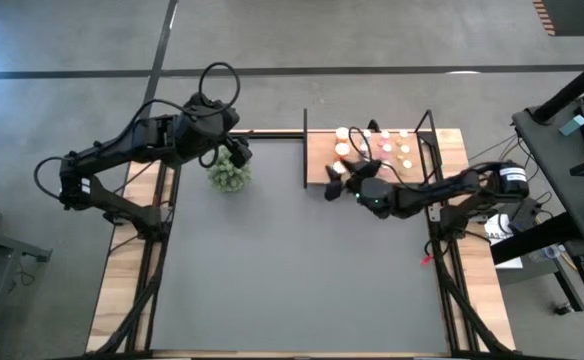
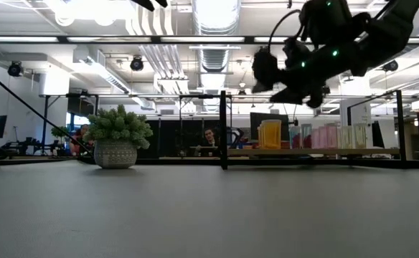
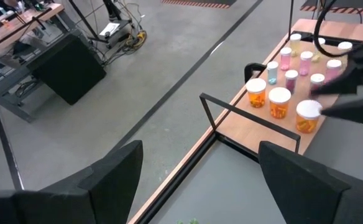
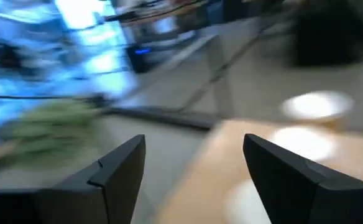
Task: Pick and place medicine bottles onto shelf by color
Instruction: Put the orange pill bottle on the shelf aligned with the other orange pill bottles
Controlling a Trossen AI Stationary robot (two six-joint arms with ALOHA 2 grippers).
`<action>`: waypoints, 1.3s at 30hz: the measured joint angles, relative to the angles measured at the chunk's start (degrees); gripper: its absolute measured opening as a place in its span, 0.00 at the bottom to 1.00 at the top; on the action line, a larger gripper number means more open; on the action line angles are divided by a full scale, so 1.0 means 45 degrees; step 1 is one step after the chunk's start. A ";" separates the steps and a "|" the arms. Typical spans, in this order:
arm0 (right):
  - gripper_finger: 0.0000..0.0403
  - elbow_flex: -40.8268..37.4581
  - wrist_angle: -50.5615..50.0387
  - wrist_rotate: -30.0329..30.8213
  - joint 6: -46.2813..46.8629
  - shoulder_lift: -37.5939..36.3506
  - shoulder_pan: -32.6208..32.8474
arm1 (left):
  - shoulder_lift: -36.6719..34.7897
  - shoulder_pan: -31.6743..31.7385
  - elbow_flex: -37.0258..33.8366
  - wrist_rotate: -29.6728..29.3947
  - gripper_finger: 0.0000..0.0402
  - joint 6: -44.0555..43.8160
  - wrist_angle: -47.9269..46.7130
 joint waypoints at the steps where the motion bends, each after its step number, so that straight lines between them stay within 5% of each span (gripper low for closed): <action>1: 0.64 0.0000 0.0038 -0.0880 0.0552 -0.0095 0.0003 | -0.0006 0.0000 0.0000 0.0002 0.75 0.0000 0.0000; 4: 0.62 0.0000 -0.0034 -0.2786 0.1833 -0.0100 0.0007 | -0.0047 0.0000 0.0000 0.0005 0.75 0.0000 0.0000; 9: 0.58 0.0000 -0.0188 -0.3149 0.2880 0.0230 -0.0001 | -0.0051 0.0000 0.0000 0.0005 0.75 0.0005 -0.0077; 39: 0.57 -0.0005 -0.2331 0.0268 0.3030 0.0278 -0.0012 | -0.0139 0.0000 0.0000 0.0010 0.75 0.0005 -0.1112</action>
